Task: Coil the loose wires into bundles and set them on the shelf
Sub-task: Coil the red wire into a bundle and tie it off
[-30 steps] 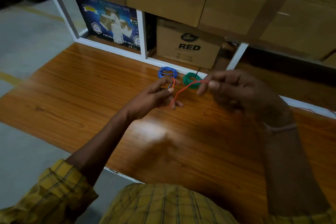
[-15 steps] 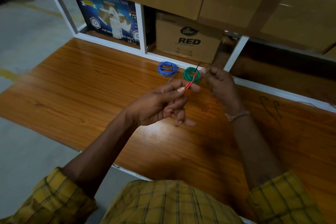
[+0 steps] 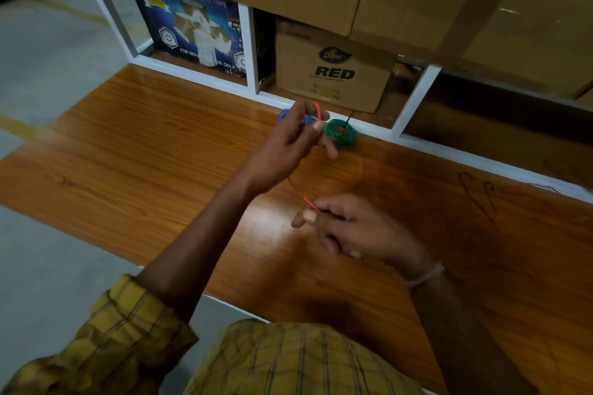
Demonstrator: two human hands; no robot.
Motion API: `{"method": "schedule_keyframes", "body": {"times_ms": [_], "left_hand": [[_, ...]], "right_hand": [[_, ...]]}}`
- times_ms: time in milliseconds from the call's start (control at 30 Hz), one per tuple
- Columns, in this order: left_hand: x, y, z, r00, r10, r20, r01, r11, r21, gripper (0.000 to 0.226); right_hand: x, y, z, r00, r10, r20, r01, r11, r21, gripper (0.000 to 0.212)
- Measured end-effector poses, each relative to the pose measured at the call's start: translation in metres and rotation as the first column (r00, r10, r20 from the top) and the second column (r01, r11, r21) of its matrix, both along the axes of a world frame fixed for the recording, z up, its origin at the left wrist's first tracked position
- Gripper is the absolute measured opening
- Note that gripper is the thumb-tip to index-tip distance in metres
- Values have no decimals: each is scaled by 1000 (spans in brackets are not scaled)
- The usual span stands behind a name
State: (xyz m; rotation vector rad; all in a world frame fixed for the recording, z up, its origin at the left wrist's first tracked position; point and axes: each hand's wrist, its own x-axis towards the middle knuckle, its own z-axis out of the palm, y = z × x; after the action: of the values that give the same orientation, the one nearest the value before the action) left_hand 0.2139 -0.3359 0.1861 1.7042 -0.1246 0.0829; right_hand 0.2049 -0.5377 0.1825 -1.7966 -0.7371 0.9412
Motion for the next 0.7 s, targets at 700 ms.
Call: {"method": "schedule_keyframes", "body": {"times_ms": [700], "left_hand": [[-32, -7, -6, 864, -501, -54, 339, 659, -671, 35]], "right_hand": [[88, 5, -2, 825, -565, -34, 540, 769, 343, 24]]}}
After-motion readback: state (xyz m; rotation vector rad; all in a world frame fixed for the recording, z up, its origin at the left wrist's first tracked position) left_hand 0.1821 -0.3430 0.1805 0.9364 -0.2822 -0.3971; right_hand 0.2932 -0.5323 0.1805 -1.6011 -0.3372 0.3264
